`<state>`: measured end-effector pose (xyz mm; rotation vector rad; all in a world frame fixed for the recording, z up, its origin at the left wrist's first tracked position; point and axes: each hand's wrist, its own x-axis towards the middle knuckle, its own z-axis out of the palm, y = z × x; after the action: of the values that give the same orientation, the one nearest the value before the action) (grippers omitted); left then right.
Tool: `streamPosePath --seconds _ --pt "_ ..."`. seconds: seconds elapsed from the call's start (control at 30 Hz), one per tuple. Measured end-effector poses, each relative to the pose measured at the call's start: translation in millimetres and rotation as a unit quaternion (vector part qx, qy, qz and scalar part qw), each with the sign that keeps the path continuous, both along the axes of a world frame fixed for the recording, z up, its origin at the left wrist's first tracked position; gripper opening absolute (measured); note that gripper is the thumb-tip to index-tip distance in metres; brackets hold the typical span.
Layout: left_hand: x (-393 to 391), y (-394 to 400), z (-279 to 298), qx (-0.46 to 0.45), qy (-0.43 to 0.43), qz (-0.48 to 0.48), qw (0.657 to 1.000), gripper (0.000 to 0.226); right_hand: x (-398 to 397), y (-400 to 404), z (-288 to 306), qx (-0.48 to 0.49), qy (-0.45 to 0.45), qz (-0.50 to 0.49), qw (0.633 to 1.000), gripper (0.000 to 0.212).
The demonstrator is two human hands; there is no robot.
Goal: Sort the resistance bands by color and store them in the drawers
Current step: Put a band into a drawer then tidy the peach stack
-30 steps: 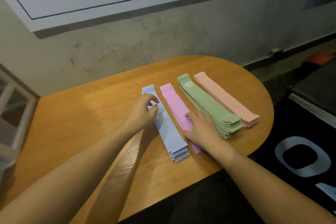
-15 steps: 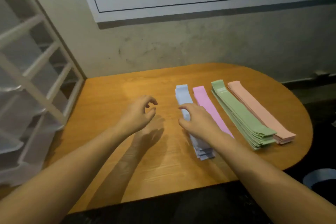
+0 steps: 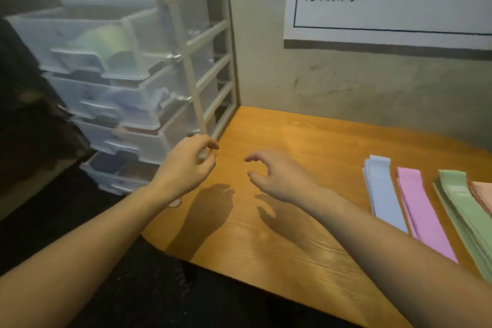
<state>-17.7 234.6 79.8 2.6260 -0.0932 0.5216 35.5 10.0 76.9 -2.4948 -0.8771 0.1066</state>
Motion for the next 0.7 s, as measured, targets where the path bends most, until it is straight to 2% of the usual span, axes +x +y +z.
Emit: streamPosePath --seconds 0.13,0.27,0.37,0.5,0.6,0.7 --pt "-26.8 46.1 9.0 -0.010 -0.070 0.053 0.996 0.012 -5.5 44.2 10.1 0.016 -0.007 0.053 0.998 0.034" --pt "-44.3 86.8 15.8 -0.022 -0.119 0.132 0.984 0.018 -9.9 80.0 22.6 0.045 -0.027 0.090 0.995 0.032" --pt "-43.9 112.1 21.6 -0.019 -0.106 0.191 0.976 0.024 -9.0 102.5 31.3 0.062 -0.044 0.112 0.991 0.031" --pt "-35.4 130.3 26.3 -0.026 -0.044 0.193 0.980 0.033 -4.4 127.0 36.6 0.084 -0.059 0.137 0.985 0.029" --pt "-27.4 138.9 25.9 -0.025 0.000 0.189 0.982 0.027 -2.5 139.2 38.6 0.095 -0.063 0.149 0.982 0.031" --pt "-23.1 145.0 26.7 0.004 0.010 0.173 0.985 0.020 -1.4 147.6 41.9 0.106 -0.066 0.154 0.980 0.032"
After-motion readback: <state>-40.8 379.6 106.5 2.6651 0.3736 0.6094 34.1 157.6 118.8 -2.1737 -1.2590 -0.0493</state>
